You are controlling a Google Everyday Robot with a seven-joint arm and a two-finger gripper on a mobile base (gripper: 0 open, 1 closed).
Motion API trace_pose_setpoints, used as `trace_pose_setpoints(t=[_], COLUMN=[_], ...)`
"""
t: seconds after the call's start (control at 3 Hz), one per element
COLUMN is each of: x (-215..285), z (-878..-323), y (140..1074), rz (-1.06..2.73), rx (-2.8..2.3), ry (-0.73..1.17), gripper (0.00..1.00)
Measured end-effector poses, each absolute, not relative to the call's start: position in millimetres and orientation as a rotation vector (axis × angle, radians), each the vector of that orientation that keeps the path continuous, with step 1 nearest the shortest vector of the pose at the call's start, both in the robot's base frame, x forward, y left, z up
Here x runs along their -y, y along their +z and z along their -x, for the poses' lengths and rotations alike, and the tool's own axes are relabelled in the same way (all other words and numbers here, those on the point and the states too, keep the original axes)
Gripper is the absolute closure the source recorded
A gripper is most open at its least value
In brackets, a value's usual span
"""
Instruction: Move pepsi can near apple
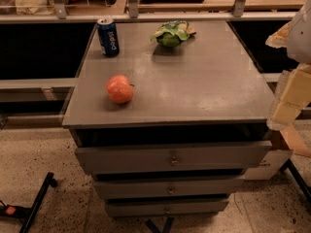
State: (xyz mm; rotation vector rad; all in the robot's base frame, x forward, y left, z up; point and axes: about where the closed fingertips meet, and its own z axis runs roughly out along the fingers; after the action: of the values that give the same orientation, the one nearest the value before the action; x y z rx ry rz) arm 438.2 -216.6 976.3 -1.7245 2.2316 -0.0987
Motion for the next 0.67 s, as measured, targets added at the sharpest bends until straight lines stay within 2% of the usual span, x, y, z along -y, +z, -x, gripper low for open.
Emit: trace_pose_setpoints(t=[0.67], x=[207], z=[-453], y=[977], rz=[1.714], rx=[-2.194], ry=[-0.067], gripper=[0.00])
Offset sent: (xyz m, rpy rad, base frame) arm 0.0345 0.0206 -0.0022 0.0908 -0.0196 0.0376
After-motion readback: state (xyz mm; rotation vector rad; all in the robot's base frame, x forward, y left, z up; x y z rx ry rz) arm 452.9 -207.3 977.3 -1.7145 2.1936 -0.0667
